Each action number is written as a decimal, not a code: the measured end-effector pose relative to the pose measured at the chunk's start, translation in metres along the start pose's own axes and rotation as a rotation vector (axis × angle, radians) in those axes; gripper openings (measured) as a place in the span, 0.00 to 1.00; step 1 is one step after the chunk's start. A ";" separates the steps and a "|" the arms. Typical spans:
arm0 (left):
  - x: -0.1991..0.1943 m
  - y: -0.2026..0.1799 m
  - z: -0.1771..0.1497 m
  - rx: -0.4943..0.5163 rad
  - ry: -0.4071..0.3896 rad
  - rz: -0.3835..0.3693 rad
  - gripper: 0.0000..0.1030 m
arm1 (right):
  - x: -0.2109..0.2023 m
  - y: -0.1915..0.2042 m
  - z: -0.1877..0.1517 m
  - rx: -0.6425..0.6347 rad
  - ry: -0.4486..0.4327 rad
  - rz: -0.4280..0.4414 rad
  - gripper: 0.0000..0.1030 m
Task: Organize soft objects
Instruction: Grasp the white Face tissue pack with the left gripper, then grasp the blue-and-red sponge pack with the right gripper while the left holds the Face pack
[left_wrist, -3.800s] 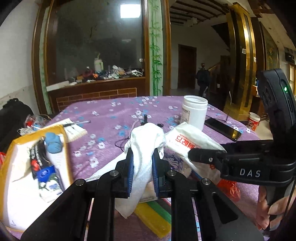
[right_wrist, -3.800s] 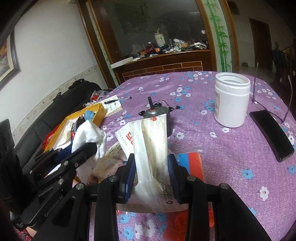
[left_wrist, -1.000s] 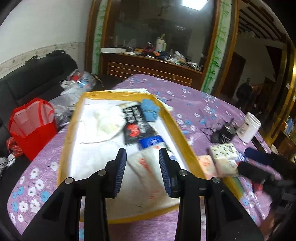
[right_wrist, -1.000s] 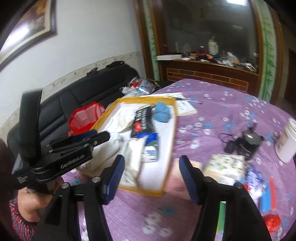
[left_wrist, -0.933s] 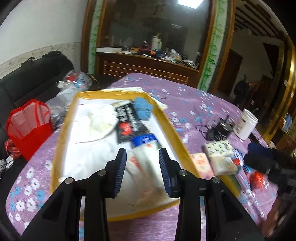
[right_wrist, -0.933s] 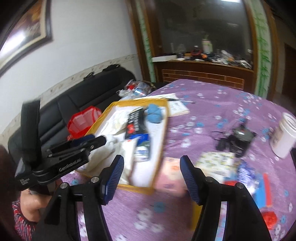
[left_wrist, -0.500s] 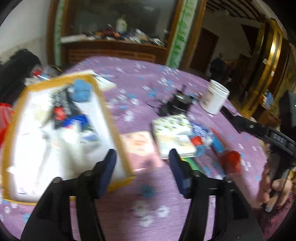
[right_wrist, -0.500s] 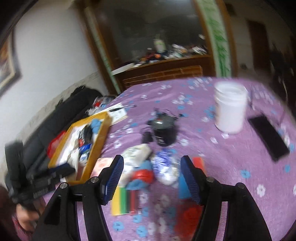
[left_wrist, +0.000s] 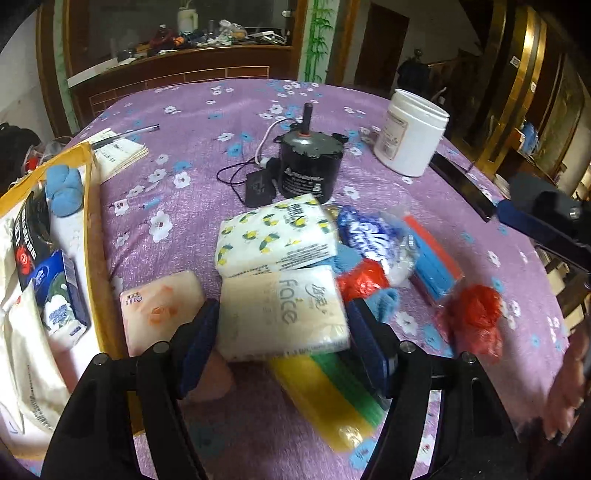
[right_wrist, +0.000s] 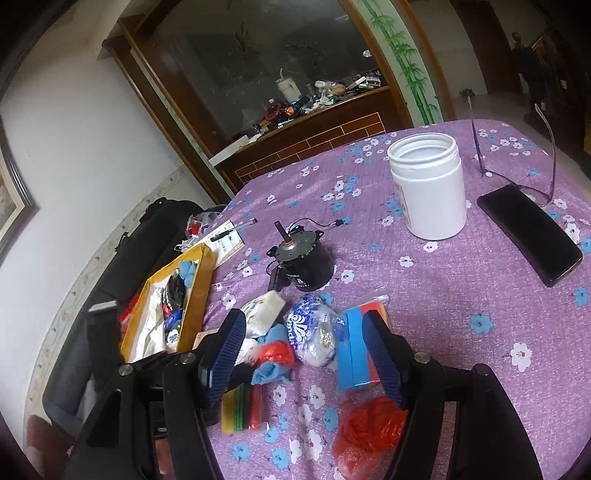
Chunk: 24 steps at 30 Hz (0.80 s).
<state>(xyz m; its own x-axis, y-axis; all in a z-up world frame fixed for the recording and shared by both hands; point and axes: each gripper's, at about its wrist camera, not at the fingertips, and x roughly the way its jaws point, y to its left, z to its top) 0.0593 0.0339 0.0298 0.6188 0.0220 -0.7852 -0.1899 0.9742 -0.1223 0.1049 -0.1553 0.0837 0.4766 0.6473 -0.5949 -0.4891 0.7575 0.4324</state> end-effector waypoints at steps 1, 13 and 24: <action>0.000 0.003 -0.002 -0.014 -0.009 -0.006 0.62 | 0.000 0.000 0.000 -0.001 -0.001 0.000 0.66; -0.036 -0.007 -0.035 0.024 -0.146 -0.059 0.61 | 0.019 -0.018 -0.003 0.012 0.081 -0.133 0.69; -0.041 -0.005 -0.038 0.010 -0.202 -0.099 0.61 | 0.080 -0.011 -0.032 -0.174 0.277 -0.324 0.58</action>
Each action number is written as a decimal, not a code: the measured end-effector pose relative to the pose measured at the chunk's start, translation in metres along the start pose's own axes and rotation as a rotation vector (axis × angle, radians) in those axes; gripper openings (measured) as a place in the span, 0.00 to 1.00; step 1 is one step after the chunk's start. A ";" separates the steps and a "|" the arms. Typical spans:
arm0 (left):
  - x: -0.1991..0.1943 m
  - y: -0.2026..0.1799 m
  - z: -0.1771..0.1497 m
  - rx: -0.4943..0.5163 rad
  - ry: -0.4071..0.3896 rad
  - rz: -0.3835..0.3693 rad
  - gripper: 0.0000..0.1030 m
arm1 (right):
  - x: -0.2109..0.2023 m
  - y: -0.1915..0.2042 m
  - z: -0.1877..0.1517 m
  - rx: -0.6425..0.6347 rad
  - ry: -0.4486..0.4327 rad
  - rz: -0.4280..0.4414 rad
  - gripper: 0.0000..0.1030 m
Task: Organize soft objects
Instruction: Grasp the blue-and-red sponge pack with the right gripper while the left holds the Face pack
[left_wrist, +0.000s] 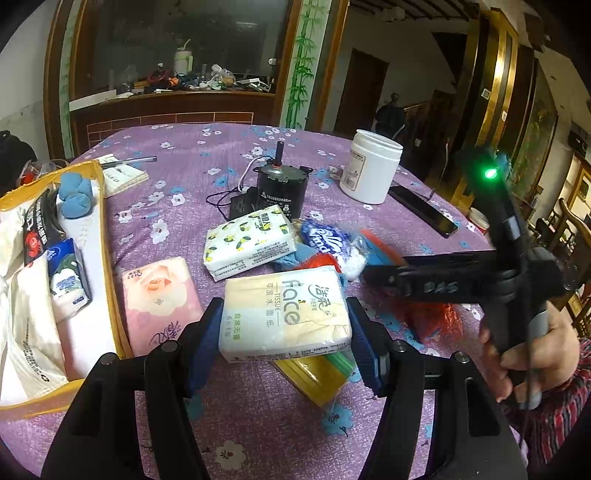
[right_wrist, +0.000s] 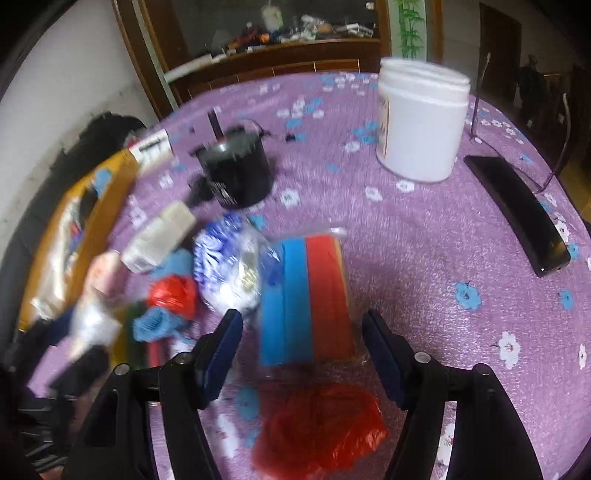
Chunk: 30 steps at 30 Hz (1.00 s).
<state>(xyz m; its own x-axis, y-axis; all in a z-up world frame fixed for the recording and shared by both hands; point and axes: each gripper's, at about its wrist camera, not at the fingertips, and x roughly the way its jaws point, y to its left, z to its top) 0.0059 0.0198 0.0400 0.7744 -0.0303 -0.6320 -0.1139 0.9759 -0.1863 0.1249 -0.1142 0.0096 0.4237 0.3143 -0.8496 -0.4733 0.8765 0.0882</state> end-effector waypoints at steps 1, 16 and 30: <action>0.000 0.000 0.000 -0.001 0.000 -0.002 0.61 | 0.001 0.002 -0.001 -0.021 -0.008 -0.028 0.56; 0.000 0.000 0.000 -0.011 -0.011 -0.016 0.61 | -0.053 -0.009 0.002 0.064 -0.222 0.025 0.45; -0.002 0.003 0.001 -0.014 -0.048 0.028 0.61 | -0.052 0.030 -0.003 -0.041 -0.224 0.089 0.45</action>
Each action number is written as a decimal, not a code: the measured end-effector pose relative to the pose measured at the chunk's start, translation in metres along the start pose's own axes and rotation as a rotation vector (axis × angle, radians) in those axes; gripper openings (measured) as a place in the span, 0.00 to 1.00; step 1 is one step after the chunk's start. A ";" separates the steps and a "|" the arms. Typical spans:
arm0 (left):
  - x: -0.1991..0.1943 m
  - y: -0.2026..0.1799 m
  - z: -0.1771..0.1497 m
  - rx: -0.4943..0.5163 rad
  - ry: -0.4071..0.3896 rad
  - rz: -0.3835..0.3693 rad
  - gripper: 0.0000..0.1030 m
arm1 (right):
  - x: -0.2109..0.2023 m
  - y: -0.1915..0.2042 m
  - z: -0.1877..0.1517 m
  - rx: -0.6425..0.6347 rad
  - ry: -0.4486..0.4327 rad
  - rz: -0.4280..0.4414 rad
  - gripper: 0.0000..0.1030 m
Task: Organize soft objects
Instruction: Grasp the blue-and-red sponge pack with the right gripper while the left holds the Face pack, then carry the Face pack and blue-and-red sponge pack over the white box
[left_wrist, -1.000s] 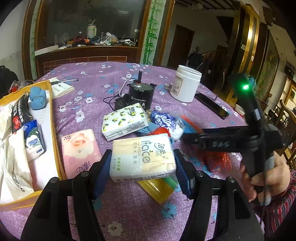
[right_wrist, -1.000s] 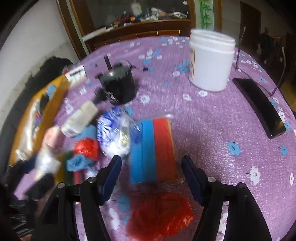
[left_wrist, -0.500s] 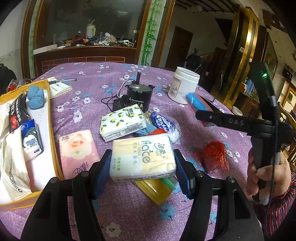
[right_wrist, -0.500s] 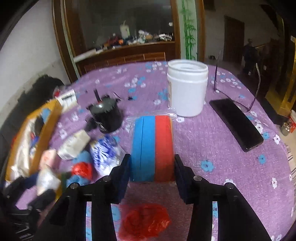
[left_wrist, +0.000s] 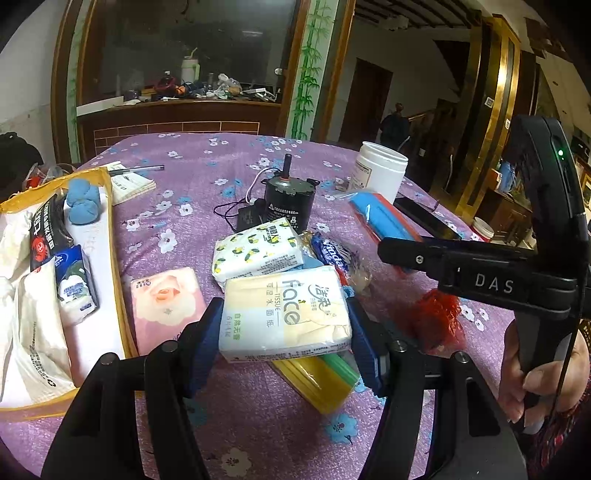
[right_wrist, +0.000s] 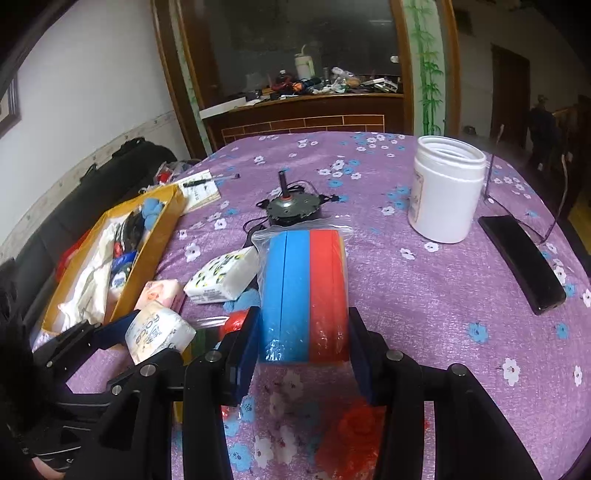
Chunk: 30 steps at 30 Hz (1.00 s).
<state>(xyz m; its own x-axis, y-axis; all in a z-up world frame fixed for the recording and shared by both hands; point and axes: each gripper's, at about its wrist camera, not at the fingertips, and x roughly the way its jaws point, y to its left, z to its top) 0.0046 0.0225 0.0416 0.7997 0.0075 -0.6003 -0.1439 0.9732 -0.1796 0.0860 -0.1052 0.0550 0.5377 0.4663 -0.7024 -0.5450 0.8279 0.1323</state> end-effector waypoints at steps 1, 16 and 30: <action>0.001 0.000 0.000 -0.001 0.000 0.003 0.61 | 0.000 -0.001 0.000 0.003 0.002 0.001 0.45; 0.003 0.004 0.001 -0.018 0.001 -0.001 0.61 | 0.002 -0.004 0.000 0.014 0.024 0.042 0.45; 0.006 0.004 0.001 -0.017 0.003 -0.005 0.61 | 0.005 -0.006 -0.001 0.020 0.033 0.045 0.45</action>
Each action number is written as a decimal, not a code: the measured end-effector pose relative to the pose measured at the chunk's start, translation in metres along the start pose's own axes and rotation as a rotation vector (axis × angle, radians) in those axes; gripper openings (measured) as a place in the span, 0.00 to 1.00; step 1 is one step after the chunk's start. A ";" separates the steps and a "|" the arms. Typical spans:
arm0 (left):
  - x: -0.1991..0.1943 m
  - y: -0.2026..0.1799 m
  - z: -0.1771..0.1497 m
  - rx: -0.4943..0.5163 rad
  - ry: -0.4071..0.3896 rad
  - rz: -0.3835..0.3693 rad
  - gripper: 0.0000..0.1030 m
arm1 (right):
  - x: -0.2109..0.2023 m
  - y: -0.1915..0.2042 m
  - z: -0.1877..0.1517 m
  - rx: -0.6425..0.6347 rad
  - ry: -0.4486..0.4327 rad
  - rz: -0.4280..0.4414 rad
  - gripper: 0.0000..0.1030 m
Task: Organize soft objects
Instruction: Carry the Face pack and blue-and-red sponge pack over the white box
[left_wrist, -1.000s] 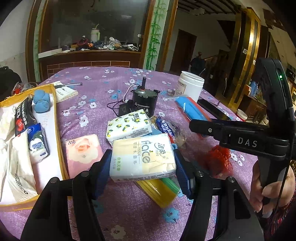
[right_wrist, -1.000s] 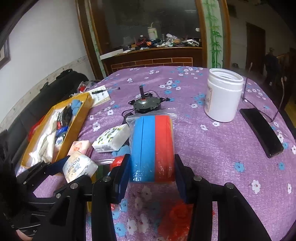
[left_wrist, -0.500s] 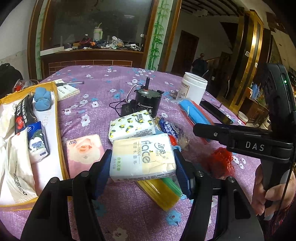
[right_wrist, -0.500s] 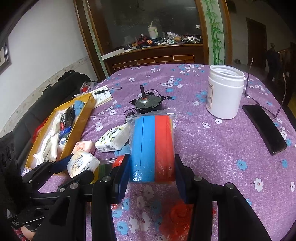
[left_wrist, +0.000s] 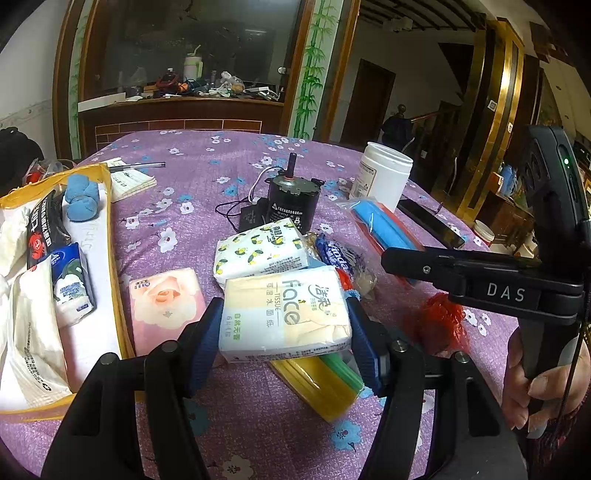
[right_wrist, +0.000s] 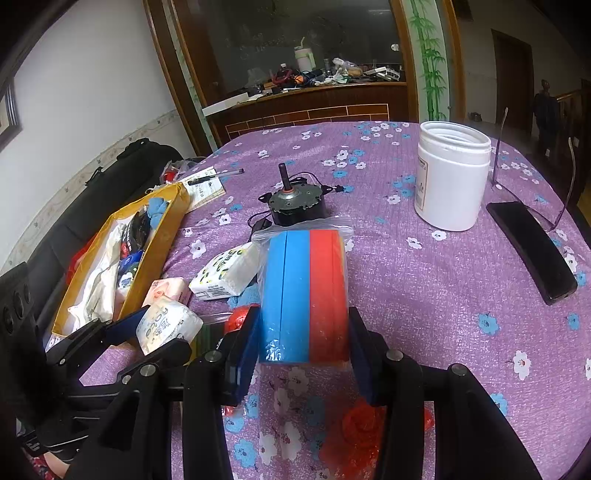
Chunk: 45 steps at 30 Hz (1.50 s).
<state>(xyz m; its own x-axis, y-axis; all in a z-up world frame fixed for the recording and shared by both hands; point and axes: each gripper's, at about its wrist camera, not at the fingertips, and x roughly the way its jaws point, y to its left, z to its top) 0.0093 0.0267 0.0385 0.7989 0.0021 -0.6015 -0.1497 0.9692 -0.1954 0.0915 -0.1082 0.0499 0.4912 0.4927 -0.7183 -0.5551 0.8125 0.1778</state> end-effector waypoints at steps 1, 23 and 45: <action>0.000 0.001 0.000 -0.002 0.000 0.002 0.61 | 0.000 0.000 0.000 0.001 0.000 0.000 0.45; -0.047 0.021 0.013 -0.043 -0.107 0.017 0.61 | 0.000 0.005 0.001 0.028 -0.012 0.018 0.45; -0.088 0.196 -0.025 -0.321 -0.053 0.288 0.62 | 0.085 0.241 0.056 -0.206 0.121 0.251 0.44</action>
<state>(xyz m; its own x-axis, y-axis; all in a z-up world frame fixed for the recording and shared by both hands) -0.1047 0.2103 0.0337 0.7252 0.2822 -0.6280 -0.5380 0.8015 -0.2611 0.0369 0.1470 0.0691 0.2461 0.6187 -0.7461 -0.7783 0.5849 0.2283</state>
